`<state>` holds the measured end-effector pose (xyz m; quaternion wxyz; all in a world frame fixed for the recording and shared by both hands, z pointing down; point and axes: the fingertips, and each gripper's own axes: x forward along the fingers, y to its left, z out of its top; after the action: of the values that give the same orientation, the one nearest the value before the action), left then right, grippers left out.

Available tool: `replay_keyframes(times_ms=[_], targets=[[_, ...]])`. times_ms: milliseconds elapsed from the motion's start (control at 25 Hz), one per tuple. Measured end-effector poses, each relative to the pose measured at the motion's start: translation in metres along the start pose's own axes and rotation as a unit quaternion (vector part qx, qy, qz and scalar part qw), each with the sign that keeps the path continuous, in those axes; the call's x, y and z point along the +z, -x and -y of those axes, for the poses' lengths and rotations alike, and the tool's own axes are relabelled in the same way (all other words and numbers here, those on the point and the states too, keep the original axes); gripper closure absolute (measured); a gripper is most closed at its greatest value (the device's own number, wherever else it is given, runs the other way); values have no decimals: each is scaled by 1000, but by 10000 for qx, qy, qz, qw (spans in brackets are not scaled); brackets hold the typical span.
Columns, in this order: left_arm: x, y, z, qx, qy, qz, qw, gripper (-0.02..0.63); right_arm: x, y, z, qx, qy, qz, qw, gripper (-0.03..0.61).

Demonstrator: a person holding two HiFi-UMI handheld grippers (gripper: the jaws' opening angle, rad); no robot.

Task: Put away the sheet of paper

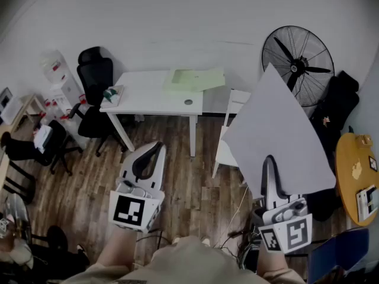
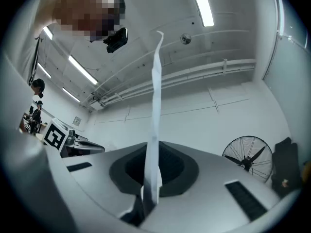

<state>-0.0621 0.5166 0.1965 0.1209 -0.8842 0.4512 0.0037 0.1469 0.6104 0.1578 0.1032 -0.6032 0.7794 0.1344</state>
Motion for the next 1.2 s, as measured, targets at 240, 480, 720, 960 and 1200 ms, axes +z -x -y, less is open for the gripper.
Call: replay_keyframes(times_ms=[240, 480, 720, 960, 1200], targets=[[-1, -7, 10, 34, -57, 23, 10000, 589, -6, 4, 19, -124, -123, 23, 9998, 555], [-10, -13, 23, 109, -51, -134, 9998, 589, -11, 10, 30, 3, -121, 19, 9999, 555], [-13, -19, 31, 253, -25, -188, 9995, 589, -24, 20, 48, 12, -205, -76, 9998, 555], [-20, -25, 40, 266, -62, -288, 9992, 589, -37, 17, 58, 80, -254, -191, 9995, 555], [-32, -34, 27, 361, -45, -314, 9988, 589, -56, -3, 60, 218, -239, -279, 9991, 555]])
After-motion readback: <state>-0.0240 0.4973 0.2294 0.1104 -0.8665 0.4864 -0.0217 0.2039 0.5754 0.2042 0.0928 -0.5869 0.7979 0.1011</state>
